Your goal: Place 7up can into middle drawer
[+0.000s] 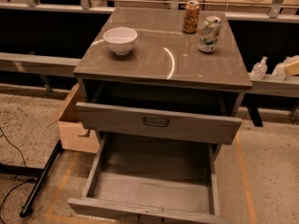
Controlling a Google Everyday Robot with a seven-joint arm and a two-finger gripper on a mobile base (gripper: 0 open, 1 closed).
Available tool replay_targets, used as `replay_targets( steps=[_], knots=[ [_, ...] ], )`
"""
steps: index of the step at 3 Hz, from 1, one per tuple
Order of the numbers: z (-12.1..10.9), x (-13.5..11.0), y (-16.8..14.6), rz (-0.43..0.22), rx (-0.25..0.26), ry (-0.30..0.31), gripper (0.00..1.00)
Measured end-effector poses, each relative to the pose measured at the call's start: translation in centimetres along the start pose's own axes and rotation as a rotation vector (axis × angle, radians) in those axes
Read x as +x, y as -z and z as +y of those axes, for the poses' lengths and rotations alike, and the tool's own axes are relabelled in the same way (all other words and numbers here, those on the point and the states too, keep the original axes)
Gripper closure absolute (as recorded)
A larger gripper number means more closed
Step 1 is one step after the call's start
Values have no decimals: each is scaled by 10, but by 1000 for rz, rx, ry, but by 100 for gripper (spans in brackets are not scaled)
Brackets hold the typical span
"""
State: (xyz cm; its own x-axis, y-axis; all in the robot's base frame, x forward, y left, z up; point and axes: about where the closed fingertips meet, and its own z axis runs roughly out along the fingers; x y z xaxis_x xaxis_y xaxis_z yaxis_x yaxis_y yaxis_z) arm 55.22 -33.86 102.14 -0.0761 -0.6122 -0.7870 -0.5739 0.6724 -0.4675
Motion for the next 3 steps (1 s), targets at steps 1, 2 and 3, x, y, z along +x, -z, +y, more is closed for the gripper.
replay_targets(
  steps=[1,2,3],
  knots=[
    [0,-1,-1,-6,1,-7,0],
    [-16,-10,-35,-76,9,-67,0],
    [-38,-26,-78,-148,35,-129,0]
  ],
)
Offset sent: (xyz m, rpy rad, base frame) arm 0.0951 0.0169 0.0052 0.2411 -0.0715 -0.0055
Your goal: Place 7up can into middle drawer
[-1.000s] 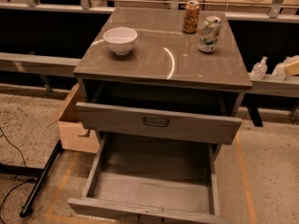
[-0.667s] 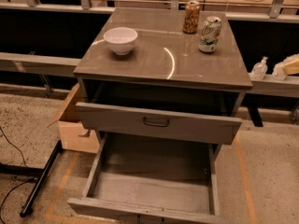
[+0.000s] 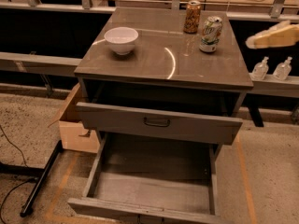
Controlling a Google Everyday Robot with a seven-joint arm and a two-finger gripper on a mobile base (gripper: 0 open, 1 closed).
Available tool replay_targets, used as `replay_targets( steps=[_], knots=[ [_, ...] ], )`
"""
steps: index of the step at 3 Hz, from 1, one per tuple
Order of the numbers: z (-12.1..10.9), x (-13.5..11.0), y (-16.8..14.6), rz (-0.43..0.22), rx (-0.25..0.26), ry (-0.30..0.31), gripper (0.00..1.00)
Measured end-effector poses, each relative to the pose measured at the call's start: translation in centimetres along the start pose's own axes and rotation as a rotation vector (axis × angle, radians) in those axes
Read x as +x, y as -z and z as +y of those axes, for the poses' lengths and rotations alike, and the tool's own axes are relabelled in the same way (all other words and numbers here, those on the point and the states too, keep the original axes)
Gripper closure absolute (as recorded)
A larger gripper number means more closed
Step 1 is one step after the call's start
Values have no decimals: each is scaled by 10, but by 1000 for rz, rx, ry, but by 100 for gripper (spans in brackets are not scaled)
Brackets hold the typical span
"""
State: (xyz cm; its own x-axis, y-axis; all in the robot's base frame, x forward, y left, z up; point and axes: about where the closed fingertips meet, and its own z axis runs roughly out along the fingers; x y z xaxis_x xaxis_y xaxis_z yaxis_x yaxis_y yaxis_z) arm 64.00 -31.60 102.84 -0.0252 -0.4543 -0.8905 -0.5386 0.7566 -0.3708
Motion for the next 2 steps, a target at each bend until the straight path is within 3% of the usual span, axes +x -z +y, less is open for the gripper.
replay_targets(
  steps=[1,2],
  knots=[
    [-7,-8,-56,-29,23,-72,0],
    [-3,2,-96,-4,60,-97,0]
  ],
)
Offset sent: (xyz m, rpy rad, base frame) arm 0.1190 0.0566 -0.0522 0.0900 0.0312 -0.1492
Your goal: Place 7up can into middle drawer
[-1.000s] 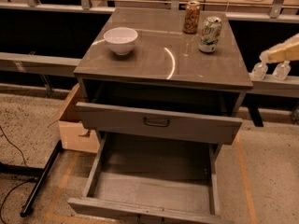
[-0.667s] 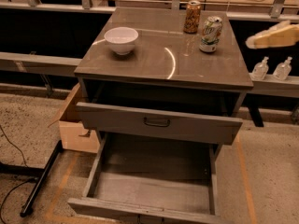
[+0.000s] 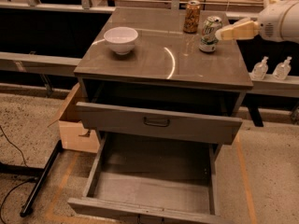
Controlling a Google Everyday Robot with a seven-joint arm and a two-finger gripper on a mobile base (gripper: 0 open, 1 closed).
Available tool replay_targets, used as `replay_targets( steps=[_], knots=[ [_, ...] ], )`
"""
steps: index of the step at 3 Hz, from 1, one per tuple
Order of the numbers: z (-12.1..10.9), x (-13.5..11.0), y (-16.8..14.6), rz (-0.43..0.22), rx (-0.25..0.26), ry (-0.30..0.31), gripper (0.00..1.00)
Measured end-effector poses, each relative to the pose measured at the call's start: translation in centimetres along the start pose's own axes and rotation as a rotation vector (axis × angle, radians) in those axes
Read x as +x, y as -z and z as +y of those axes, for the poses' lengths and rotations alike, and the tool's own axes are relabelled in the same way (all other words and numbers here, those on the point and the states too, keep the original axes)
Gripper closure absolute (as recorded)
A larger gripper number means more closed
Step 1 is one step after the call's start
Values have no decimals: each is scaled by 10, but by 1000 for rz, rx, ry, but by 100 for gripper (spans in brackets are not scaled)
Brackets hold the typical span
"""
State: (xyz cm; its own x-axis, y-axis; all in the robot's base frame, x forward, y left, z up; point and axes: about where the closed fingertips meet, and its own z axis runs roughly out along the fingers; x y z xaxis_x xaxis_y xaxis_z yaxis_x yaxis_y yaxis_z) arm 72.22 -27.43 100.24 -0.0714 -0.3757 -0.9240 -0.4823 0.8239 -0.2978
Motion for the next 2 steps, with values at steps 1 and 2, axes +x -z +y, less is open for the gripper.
replay_targets(
  steps=[1,2],
  knots=[
    [6,10,-41,-4,60,-11,0],
    [6,10,-41,-4,60,-11,0]
  ],
)
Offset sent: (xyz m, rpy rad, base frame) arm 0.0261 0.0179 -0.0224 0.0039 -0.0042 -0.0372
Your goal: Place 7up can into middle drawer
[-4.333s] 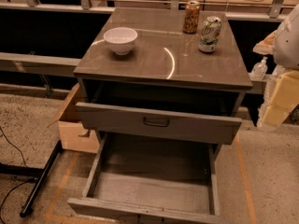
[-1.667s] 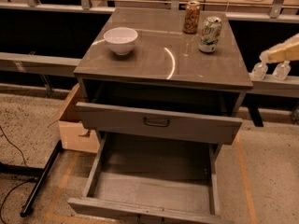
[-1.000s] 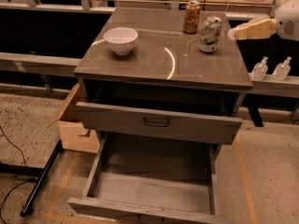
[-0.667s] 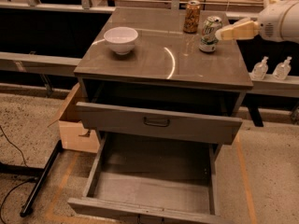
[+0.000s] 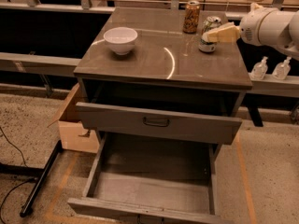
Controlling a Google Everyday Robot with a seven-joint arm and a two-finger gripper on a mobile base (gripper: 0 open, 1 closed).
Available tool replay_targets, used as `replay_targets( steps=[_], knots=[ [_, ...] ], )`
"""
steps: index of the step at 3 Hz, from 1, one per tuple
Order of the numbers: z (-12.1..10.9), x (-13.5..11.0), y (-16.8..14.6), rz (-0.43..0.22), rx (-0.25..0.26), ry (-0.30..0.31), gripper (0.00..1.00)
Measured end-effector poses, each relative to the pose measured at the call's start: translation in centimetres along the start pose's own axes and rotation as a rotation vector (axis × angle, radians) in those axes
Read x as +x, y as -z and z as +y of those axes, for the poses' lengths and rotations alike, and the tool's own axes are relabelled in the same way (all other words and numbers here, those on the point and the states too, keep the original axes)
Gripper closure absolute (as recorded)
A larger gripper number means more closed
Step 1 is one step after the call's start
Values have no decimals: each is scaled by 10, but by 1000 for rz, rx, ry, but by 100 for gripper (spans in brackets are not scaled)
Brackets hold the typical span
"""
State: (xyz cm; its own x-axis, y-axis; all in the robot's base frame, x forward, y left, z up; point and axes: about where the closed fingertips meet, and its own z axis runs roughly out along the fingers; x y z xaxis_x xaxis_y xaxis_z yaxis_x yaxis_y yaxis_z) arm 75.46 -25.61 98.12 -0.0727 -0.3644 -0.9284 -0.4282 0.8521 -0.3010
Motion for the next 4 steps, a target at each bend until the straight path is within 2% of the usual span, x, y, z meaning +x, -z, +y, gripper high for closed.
replay_targets(
  steps=[1,2,4],
  knots=[
    [-4,9,-10,-2,-8,-16,0],
    [-10,25,-28,9,7,-65,0],
    [-20,53,-71,39,61,-171,0]
  ],
)
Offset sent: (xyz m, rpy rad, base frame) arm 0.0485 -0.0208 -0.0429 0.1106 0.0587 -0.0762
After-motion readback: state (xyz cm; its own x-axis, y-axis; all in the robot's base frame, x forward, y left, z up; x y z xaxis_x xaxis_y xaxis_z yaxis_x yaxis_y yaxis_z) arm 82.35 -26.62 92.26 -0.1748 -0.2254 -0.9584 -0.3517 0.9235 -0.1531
